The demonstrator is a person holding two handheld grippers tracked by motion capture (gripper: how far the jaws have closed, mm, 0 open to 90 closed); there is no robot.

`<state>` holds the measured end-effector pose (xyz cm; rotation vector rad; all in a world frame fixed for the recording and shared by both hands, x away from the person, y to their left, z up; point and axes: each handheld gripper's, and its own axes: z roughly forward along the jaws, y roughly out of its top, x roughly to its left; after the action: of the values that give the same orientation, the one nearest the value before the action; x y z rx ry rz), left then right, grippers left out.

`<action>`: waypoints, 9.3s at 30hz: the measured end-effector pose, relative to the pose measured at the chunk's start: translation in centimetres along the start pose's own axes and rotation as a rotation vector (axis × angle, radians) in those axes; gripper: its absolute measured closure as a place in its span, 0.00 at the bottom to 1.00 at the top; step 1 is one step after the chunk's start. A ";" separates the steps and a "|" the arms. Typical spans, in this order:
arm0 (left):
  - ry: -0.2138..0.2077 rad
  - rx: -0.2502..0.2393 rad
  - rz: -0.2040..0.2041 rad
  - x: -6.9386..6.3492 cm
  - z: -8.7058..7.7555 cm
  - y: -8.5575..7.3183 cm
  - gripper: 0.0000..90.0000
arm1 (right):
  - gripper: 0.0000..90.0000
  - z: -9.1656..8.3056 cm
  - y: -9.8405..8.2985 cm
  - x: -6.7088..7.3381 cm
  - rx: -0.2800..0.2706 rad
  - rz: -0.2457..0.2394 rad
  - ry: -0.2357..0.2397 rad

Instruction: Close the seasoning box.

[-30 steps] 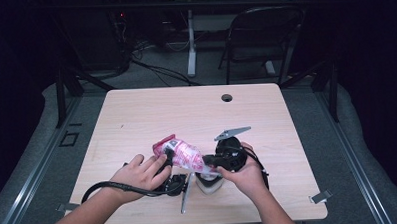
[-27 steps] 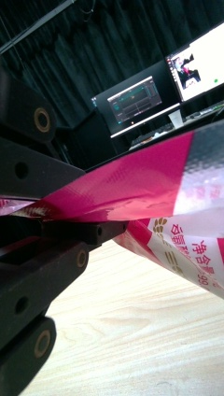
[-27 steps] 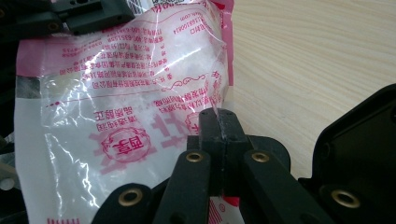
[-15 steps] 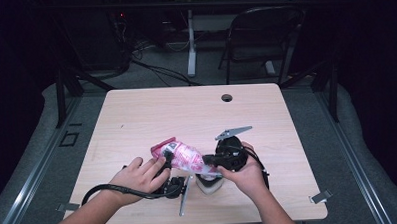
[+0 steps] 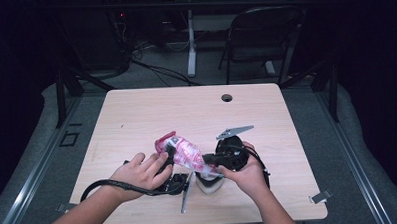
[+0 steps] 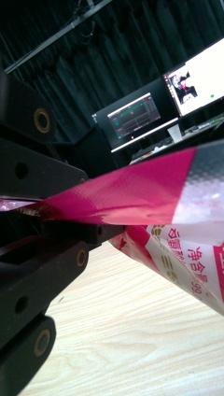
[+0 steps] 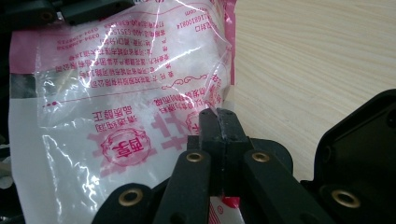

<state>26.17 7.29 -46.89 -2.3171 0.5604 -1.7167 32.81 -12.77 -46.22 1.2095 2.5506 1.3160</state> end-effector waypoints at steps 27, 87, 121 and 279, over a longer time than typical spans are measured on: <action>0.065 -0.012 0.069 1.7 -0.9 0.6 0.99 | 1.00 0.0 -0.3 -0.2 -0.009 0.014 -0.053; 0.092 -0.028 0.080 2.3 -1.5 1.4 0.99 | 1.00 0.8 -0.7 -0.3 -0.002 0.037 -0.067; 0.104 -0.045 0.123 2.5 -2.0 1.5 0.99 | 1.00 0.7 -0.8 -0.1 -0.033 0.037 -0.096; -0.018 -0.075 -0.135 -1.3 -1.7 -1.3 0.99 | 1.00 1.3 -0.4 0.8 -0.015 0.022 -0.079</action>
<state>24.52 9.10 -46.99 -2.4721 0.4829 -1.7594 32.47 -11.51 -47.11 1.2639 2.4765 1.2620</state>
